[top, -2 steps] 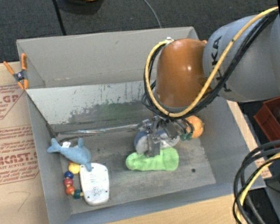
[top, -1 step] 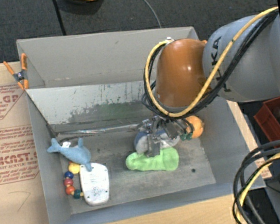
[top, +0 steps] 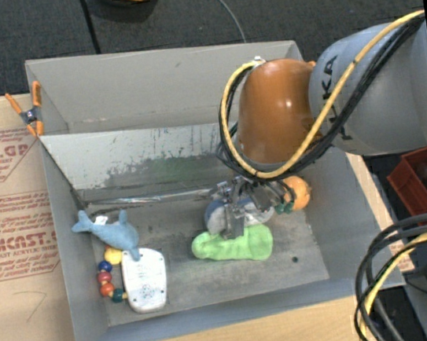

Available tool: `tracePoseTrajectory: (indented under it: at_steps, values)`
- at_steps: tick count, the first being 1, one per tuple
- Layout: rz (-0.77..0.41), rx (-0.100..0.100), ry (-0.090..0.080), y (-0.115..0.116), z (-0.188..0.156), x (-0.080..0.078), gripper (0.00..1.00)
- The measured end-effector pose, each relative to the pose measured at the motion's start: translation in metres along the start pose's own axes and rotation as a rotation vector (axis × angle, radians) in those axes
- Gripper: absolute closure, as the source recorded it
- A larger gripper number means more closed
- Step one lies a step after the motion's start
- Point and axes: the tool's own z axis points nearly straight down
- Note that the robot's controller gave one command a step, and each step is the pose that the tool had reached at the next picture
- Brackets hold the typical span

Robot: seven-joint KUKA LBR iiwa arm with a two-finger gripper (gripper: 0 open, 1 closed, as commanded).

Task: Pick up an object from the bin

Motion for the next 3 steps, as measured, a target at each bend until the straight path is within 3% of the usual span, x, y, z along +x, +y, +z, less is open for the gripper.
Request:
tracePoseTrajectory:
  at_steps: [3]
  values:
    - [0.000,0.000,0.000,0.0000,0.0000,0.0000,1.00]
